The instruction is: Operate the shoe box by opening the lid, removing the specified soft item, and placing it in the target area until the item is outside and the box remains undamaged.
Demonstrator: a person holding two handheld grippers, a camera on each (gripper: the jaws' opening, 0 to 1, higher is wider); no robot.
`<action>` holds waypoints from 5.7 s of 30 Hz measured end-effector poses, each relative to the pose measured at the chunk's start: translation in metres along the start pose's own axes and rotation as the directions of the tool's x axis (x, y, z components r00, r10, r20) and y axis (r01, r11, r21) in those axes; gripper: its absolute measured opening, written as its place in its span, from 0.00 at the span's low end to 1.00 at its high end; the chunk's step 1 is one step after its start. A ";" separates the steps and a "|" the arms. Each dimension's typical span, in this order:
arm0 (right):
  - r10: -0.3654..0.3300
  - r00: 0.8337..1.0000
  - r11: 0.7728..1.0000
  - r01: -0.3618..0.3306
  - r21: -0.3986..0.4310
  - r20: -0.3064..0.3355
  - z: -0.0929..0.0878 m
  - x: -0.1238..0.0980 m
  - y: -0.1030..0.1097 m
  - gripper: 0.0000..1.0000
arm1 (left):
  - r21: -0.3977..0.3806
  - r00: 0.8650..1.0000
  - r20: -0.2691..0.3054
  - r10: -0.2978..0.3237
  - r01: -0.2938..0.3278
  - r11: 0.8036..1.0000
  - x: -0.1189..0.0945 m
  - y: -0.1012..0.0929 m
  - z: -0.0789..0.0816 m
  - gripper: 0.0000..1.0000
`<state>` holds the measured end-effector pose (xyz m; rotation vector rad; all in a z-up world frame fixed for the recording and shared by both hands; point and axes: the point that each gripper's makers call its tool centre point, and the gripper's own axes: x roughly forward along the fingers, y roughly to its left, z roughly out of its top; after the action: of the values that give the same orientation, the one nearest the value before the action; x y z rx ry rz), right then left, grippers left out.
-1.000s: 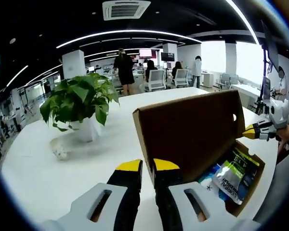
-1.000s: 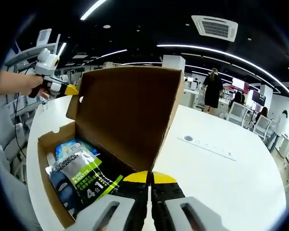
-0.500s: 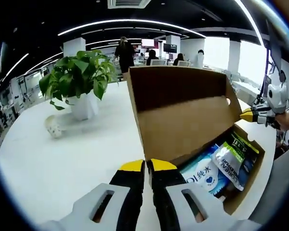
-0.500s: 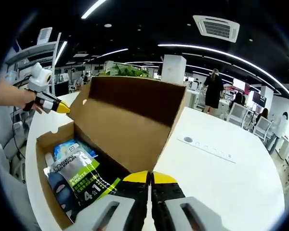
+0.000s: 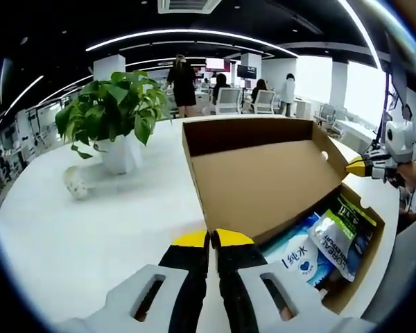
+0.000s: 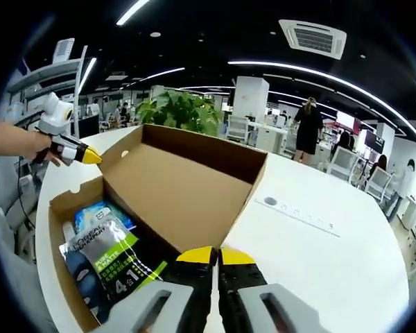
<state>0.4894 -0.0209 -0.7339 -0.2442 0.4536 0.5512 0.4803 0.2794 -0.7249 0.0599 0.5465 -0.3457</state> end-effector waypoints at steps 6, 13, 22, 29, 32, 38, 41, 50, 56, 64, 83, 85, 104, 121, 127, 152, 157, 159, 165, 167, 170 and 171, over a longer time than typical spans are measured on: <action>0.004 1.000 1.000 -0.004 0.010 -0.011 0.000 0.004 -0.003 0.00 | -0.007 1.000 -0.015 0.008 -0.008 1.000 0.006 0.002 0.001 0.01; 0.003 1.000 1.000 -0.003 0.031 -0.022 -0.001 0.009 -0.007 0.00 | -0.024 0.999 -0.031 0.013 -0.013 1.000 0.014 0.007 0.002 0.01; 0.004 0.999 0.998 -0.002 0.060 -0.039 -0.003 0.014 -0.010 0.00 | -0.063 0.999 -0.050 0.019 -0.022 0.998 0.021 0.009 0.002 0.01; 0.007 0.999 0.999 -0.005 0.054 -0.050 -0.004 0.018 -0.011 0.00 | -0.102 0.999 -0.050 0.023 -0.028 0.994 0.024 0.010 0.000 0.01; 0.007 0.999 0.998 -0.004 0.066 -0.054 -0.005 0.020 -0.012 0.00 | -0.120 0.998 -0.053 0.023 -0.029 0.992 0.026 0.011 -0.001 0.01; 0.011 0.998 0.997 -0.006 0.078 -0.063 -0.006 0.022 -0.011 0.00 | -0.122 0.998 -0.061 0.030 -0.037 0.992 0.028 0.011 -0.002 0.01; 0.013 0.998 0.996 -0.007 0.085 -0.064 -0.007 0.022 -0.011 0.00 | -0.120 0.998 -0.062 0.032 -0.039 0.992 0.027 0.009 -0.003 0.01; 0.031 0.997 0.995 -0.025 0.093 -0.067 -0.008 0.019 -0.008 0.02 | -0.059 0.995 -0.094 0.022 -0.027 0.998 0.019 0.002 -0.006 0.04; 0.050 0.996 0.994 -0.042 0.105 -0.070 -0.013 0.007 0.001 0.04 | 0.046 0.993 -0.120 0.016 -0.010 0.999 0.005 -0.010 -0.009 0.11; 0.073 0.996 0.990 -0.067 0.128 -0.049 -0.015 -0.014 0.009 0.08 | 0.070 0.992 -0.123 -0.041 0.050 0.996 -0.012 -0.044 -0.014 0.15; 0.164 0.985 0.977 -0.155 0.144 -0.052 -0.024 -0.060 0.038 0.22 | -0.027 0.950 -0.222 -0.220 0.220 0.975 -0.023 -0.122 -0.056 0.22; 0.174 0.984 0.976 -0.166 0.140 -0.049 -0.024 -0.063 0.042 0.23 | -0.046 0.945 -0.226 -0.237 0.233 0.971 -0.023 -0.127 -0.058 0.23; 0.252 0.966 0.966 -0.248 0.069 -0.058 -0.037 -0.090 0.071 0.40 | -0.232 0.867 -0.273 -0.417 0.361 0.903 -0.016 -0.177 -0.076 0.24; 0.274 0.960 0.961 -0.273 0.032 -0.050 -0.036 -0.090 0.085 0.40 | -0.202 0.876 -0.253 -0.411 0.368 0.908 -0.015 -0.173 -0.075 0.01; 0.278 0.960 0.960 -0.276 0.042 -0.043 -0.032 -0.087 0.088 0.40 | -0.214 0.893 -0.240 -0.381 0.334 0.918 -0.016 -0.157 -0.069 0.00; 0.353 0.925 0.928 -0.327 0.176 -0.140 -0.035 -0.039 0.128 0.33 | -0.236 0.930 -0.205 -0.306 0.256 0.937 -0.033 -0.108 -0.068 0.00; 0.361 0.915 0.925 -0.326 0.196 -0.182 -0.042 -0.027 0.133 0.33 | -0.233 0.933 -0.201 -0.299 0.251 0.940 -0.034 -0.104 -0.067 0.00; 0.365 0.911 0.923 -0.327 0.203 -0.191 -0.045 -0.024 0.135 0.33 | -0.232 0.933 -0.202 -0.297 0.249 0.940 -0.034 -0.103 -0.068 0.00; 0.386 0.896 0.915 -0.341 0.217 -0.221 -0.052 -0.017 0.143 0.30 | -0.223 0.934 -0.202 -0.294 0.249 0.943 -0.034 -0.100 -0.069 0.00; 0.400 0.889 0.908 -0.350 0.230 -0.225 -0.053 -0.015 0.146 0.28 | -0.221 0.934 -0.204 -0.294 0.249 0.943 -0.033 -0.099 -0.070 0.00; 0.414 0.881 0.901 -0.360 0.242 -0.229 -0.053 -0.012 0.150 0.24 | -0.222 0.933 -0.206 -0.295 0.249 0.943 -0.032 -0.099 -0.072 0.00; 0.423 0.877 0.896 -0.366 0.252 -0.229 -0.053 -0.013 0.152 0.21 | -0.223 0.933 -0.206 -0.294 0.248 0.943 -0.031 -0.099 -0.072 0.00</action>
<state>0.3776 0.0808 -0.7895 -0.0291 0.8414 0.8738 0.3859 0.2068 -0.7667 -0.1678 0.8273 -0.5593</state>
